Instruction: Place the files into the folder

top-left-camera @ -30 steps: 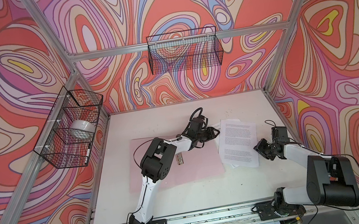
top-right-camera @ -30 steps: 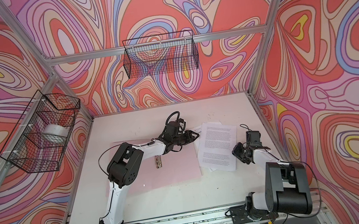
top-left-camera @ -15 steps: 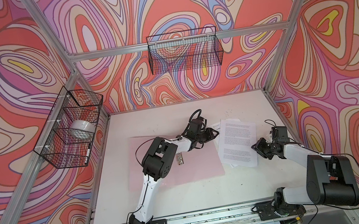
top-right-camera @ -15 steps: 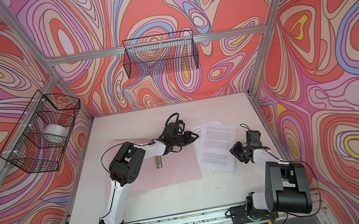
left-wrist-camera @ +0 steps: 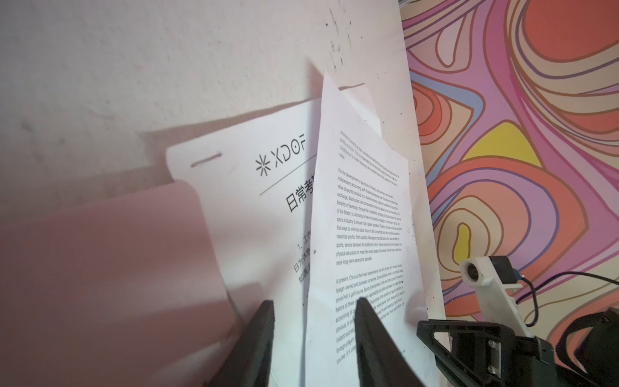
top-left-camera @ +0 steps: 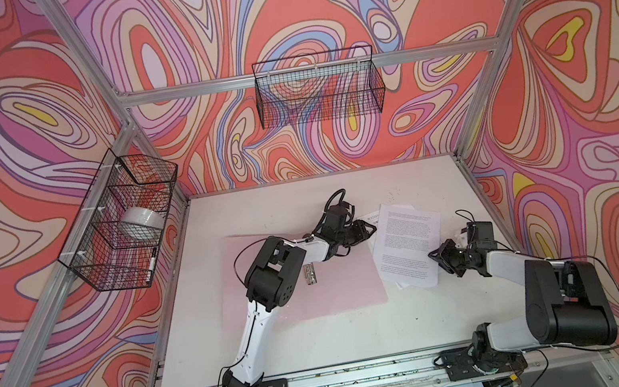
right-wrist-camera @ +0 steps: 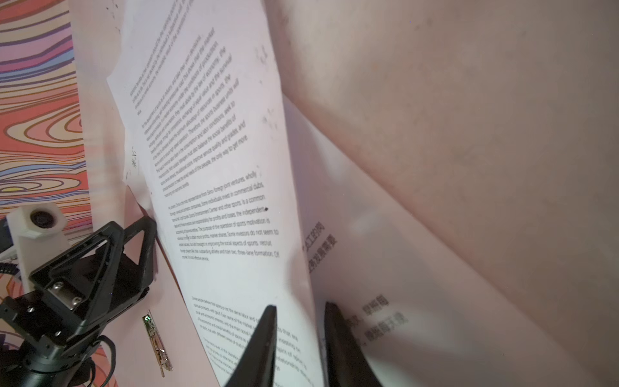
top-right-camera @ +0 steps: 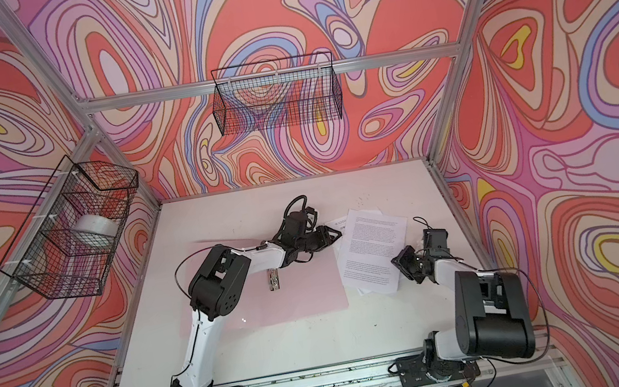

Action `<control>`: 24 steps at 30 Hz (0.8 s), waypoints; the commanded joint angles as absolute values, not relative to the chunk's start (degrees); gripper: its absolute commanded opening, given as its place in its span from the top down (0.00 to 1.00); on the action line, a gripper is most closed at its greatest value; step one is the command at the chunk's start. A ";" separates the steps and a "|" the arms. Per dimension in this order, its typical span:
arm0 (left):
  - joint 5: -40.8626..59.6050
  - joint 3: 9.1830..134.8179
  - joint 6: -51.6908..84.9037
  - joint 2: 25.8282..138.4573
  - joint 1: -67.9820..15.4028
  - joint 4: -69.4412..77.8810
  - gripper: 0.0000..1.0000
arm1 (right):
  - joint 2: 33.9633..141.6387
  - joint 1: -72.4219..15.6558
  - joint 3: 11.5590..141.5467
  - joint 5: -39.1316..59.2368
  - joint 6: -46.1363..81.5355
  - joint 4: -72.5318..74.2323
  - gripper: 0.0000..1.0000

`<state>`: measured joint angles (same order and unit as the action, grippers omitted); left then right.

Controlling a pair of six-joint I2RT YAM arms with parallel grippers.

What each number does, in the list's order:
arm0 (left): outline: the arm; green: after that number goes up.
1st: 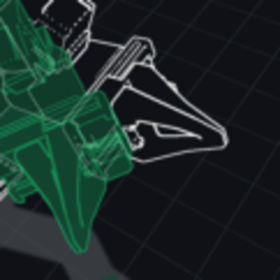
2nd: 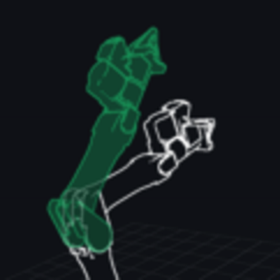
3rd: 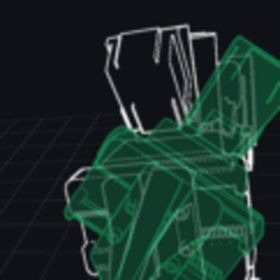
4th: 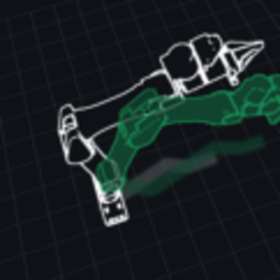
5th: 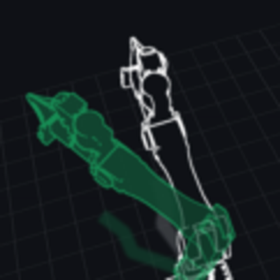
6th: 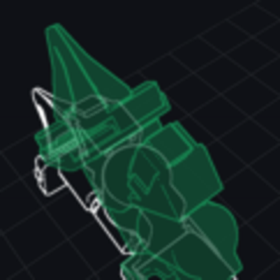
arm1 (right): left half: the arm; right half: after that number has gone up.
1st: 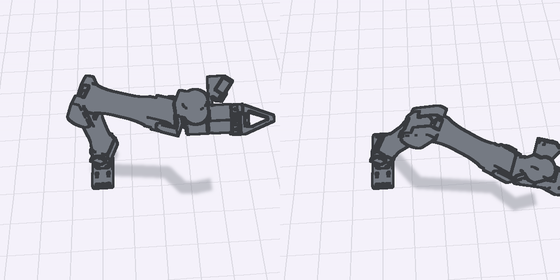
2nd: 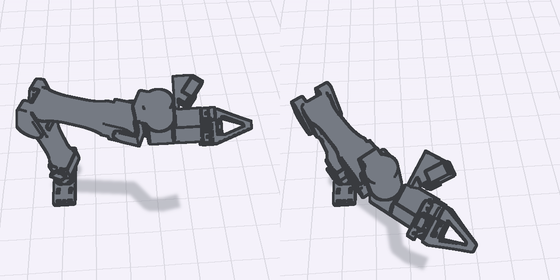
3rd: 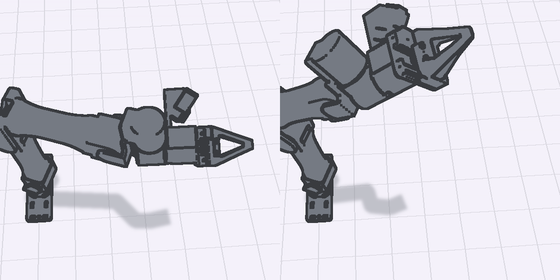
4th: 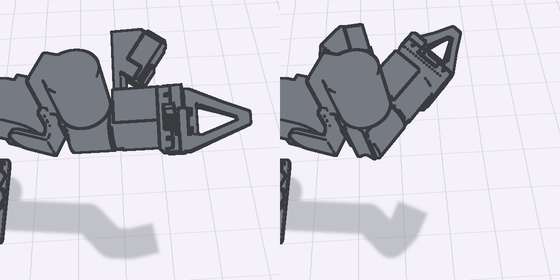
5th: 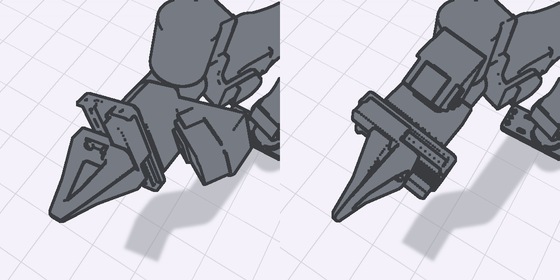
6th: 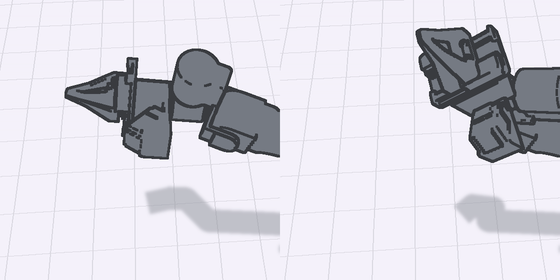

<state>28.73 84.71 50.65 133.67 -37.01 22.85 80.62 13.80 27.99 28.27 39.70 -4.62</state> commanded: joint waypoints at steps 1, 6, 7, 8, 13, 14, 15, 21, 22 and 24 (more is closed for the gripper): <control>29.34 84.02 51.06 135.00 -36.54 24.70 0.60 | 81.30 14.06 27.20 28.92 40.38 -2.93 0.74; 29.39 83.91 51.15 134.92 -36.47 24.92 0.60 | 81.57 14.06 27.32 28.91 40.29 -2.61 0.77; 29.37 83.85 51.15 134.84 -36.47 25.00 0.60 | 81.65 14.06 27.33 28.83 40.24 -2.67 0.79; 29.34 83.76 51.15 134.65 -36.47 25.00 0.60 | 81.51 14.05 27.34 28.91 40.13 -2.68 0.82; 29.57 83.41 51.43 132.77 -36.13 24.79 0.60 | 80.21 14.06 27.29 29.09 40.24 -3.12 1.00; 30.13 83.26 51.85 132.15 -35.91 24.93 0.60 | 79.94 14.06 27.26 29.17 40.45 -3.15 1.00; 30.74 82.88 52.62 131.24 -35.66 25.54 0.60 | 79.53 14.04 27.35 29.22 40.76 -3.15 1.00; 31.91 81.69 53.03 123.62 -34.21 23.96 0.60 | 75.86 14.06 29.76 30.04 43.29 -3.67 1.00; 31.80 81.81 52.57 122.44 -34.07 22.96 0.60 | 75.26 14.06 30.48 30.36 43.84 -3.77 1.00; 31.55 82.30 51.61 119.87 -33.70 20.22 0.60 | 74.19 14.06 32.53 32.45 45.45 -3.24 1.00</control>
<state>30.83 81.28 52.66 126.17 -34.39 22.02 76.36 13.80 29.28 30.00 42.96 -4.21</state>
